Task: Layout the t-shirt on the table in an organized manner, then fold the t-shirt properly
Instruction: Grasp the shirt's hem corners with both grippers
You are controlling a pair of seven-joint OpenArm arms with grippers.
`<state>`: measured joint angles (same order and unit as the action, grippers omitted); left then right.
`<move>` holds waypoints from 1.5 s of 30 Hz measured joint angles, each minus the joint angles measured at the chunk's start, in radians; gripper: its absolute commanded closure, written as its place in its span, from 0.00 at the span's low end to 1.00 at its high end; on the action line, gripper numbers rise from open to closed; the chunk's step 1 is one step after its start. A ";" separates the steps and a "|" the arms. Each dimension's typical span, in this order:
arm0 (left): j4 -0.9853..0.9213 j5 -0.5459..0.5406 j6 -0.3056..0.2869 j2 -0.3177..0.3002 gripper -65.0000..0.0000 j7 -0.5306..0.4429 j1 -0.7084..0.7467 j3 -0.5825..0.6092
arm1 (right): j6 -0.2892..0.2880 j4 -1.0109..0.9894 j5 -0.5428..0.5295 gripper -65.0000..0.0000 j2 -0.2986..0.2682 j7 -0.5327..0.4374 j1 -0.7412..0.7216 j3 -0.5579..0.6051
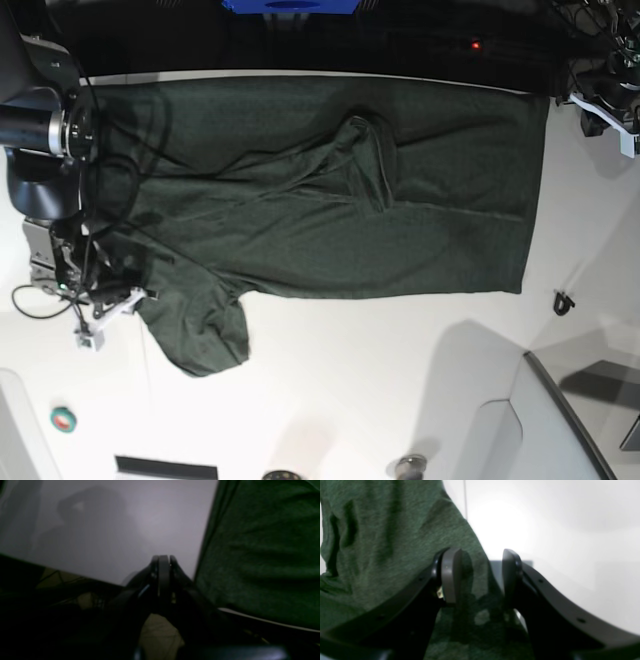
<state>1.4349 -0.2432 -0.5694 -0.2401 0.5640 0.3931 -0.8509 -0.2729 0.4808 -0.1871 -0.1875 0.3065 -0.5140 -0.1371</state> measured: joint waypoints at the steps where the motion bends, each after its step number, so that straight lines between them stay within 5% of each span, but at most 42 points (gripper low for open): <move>1: 0.000 0.000 0.000 0.000 1.00 0.000 0.000 0.000 | 0.000 0.000 0.000 0.63 -0.002 0.000 0.000 0.000; 9: 0.000 0.000 0.000 0.000 1.00 0.000 0.000 0.001 | 0.000 0.003 -0.008 0.64 -0.006 -0.031 0.031 0.000; 13: 0.000 0.000 0.000 -0.001 1.00 0.000 0.000 0.002 | 0.001 0.010 -0.010 1.00 -0.008 -0.022 0.039 0.000; 37: -0.002 0.005 0.000 -0.006 1.00 0.005 -0.048 0.010 | 0.000 0.138 0.000 1.00 -0.039 0.026 0.058 -0.002; 45: -0.034 0.001 -0.002 -0.048 1.00 0.043 -0.232 0.162 | 0.000 0.138 0.000 1.00 -0.035 0.026 0.060 0.000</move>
<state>1.4014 -0.2424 -0.5713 -0.2878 0.6075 0.1608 -0.6891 -0.2729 0.6189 -0.1867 -0.2222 0.3328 -0.4541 -0.1375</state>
